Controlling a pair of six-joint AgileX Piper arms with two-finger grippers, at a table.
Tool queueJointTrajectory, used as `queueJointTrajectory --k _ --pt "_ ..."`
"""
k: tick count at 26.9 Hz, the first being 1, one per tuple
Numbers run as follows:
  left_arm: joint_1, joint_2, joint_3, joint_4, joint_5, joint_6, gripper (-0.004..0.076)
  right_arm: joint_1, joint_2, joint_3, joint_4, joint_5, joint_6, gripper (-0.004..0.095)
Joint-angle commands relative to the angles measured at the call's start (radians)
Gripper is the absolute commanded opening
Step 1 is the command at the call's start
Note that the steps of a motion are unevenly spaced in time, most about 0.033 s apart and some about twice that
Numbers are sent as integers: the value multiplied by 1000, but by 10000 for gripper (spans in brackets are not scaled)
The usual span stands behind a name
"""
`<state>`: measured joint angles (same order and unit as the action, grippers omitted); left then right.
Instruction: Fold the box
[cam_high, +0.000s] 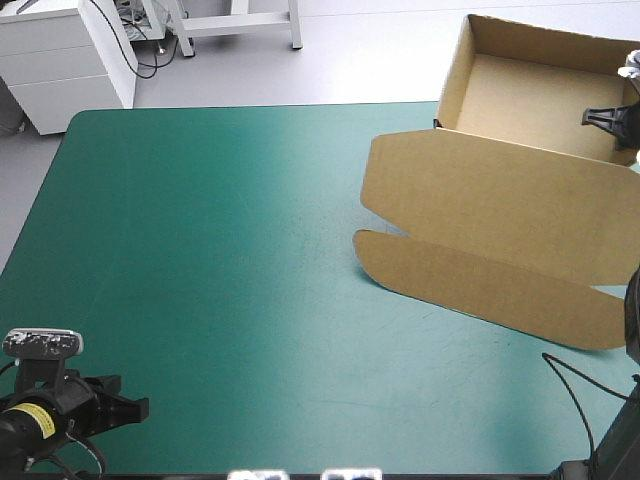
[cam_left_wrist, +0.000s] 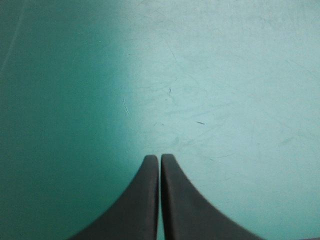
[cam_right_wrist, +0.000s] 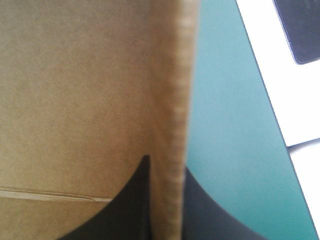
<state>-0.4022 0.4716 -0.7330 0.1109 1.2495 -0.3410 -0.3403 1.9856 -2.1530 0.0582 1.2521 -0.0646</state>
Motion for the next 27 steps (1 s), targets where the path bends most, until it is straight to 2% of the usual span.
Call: queueJointTrajectory --k 1,10,13,16,17,21,22,24,27 --pt "-5 11 -23 5 38 -10 -7 -60 -6 -27 25 -5 -14 0" --pt "-5 11 -23 6 38 -10 -7 -86 112 -27 25 -5 -19 0" --pt "-5 11 -23 6 38 -10 -7 -86 136 -27 27 -5 -79 28" --pt "-5 11 -23 8 38 -10 -7 -86 146 -27 30 -5 -72 151" --pt "-5 11 -23 8 38 -10 -8 -86 146 -27 30 -5 -69 223" --pt "-5 11 -23 8 38 -10 -7 -86 146 -27 10 -5 -69 579" --pt "-5 11 -23 8 38 -10 -8 -86 144 -27 -4 -5 -62 731" --pt "-5 11 -23 8 38 -10 -7 -86 129 -27 -1 -5 -60 802" --pt "-5 11 -23 8 38 -10 -7 -82 69 -31 17 -5 -57 779"
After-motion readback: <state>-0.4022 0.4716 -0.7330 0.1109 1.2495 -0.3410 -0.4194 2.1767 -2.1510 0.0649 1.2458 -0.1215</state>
